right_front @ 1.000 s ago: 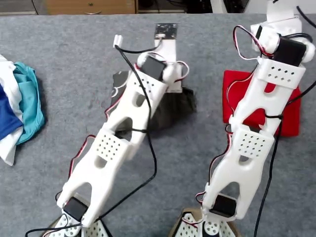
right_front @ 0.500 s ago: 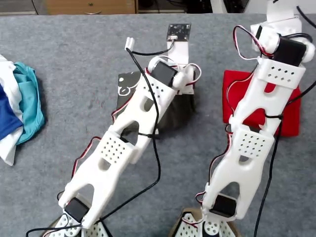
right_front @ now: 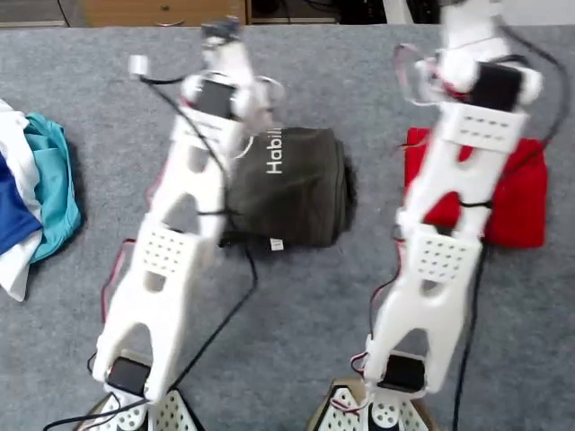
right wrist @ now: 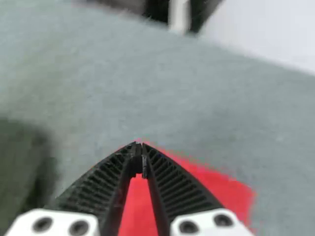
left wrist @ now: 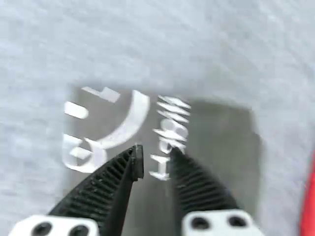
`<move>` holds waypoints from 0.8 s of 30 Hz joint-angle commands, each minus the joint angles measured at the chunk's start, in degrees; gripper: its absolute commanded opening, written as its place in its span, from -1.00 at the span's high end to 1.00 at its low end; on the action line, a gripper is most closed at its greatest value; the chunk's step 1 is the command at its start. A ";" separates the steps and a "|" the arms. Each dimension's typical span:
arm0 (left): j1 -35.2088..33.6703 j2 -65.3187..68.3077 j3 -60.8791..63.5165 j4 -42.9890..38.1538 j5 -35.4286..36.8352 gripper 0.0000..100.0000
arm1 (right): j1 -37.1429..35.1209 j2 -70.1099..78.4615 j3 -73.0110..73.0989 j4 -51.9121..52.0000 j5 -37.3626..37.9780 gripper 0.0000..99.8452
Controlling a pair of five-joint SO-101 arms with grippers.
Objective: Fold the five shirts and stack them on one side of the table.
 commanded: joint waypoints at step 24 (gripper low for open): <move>-4.92 10.15 -0.26 -5.10 -4.84 0.96 | -22.55 -51.21 106.15 -23.82 6.33 0.99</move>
